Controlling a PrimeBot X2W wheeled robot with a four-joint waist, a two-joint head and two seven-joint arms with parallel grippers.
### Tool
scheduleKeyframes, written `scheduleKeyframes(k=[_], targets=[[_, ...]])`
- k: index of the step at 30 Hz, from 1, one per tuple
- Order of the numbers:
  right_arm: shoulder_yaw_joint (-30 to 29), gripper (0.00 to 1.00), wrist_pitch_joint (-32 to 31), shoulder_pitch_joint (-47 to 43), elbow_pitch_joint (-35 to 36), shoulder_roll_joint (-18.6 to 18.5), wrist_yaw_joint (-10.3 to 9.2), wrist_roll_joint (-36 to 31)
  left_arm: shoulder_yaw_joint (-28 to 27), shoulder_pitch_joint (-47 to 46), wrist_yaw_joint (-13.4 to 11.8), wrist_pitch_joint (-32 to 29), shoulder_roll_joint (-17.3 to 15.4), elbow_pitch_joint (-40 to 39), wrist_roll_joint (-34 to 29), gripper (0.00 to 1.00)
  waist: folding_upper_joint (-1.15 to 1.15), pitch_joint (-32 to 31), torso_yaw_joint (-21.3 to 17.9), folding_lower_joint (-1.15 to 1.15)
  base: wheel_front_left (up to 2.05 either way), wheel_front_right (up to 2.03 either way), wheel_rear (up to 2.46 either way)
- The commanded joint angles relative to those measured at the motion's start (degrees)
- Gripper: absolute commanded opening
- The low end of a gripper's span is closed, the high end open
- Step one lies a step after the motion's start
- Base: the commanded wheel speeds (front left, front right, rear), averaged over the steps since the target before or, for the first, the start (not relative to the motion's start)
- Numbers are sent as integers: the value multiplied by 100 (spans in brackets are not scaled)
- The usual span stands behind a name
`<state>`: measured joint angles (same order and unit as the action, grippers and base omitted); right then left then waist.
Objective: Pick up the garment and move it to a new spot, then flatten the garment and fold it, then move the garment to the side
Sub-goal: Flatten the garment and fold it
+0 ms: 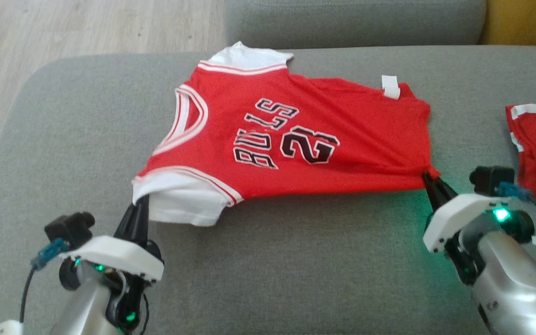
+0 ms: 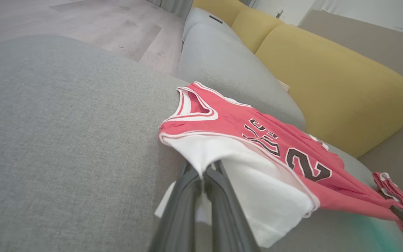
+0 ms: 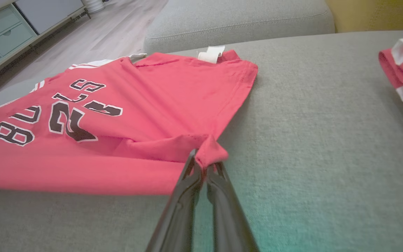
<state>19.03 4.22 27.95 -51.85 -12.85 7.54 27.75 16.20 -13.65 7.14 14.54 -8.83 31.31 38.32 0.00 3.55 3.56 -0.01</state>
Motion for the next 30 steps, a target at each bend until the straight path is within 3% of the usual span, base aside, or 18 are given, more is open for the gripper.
scheduleKeyframes(k=[1, 2, 3, 15, 20, 21, 22, 30], targets=[[76, 7, 7, -5, 196, -98, -5, 30, -163, -142, 35, 45, -172, -162, -65, 0, 0, -47, -30, 1, 0, 0, 0], [63, 86, -7, -65, 236, -118, -5, 28, -126, -102, 35, 45, -181, -150, -96, 0, 0, -59, -41, 1, 0, 0, 0], [50, 100, -14, -120, 282, -127, -5, 30, -101, -70, 35, 45, -189, -154, -130, 0, 0, -73, -52, 1, 0, 0, 0], [-575, 100, 144, -792, 1188, -237, -5, -144, -468, 238, 11, 46, -174, -266, -327, 0, 0, -185, -192, 1, 0, 0, 0], [-1047, 100, 351, -1327, 1809, -85, -5, -480, -556, 480, -62, 46, -149, -369, -575, 0, 0, -271, -218, 1, 0, 0, 0], [-1160, 100, 440, -1450, 1960, -30, -5, -589, -579, 517, -103, 46, -145, -424, -670, 72, 0, -283, -217, 1, 0, 0, 0], [-1271, 100, 545, -1576, 2123, 42, -5, -712, -632, 551, -144, 46, -129, -515, -766, 100, 0, -293, -215, 1, 0, 0, 0], [-1933, 100, 959, -2655, 3324, 842, -5, -1352, -1698, 1014, -294, 46, 422, -2069, -1469, 100, 0, -345, -214, 1, 0, 0, 0]])
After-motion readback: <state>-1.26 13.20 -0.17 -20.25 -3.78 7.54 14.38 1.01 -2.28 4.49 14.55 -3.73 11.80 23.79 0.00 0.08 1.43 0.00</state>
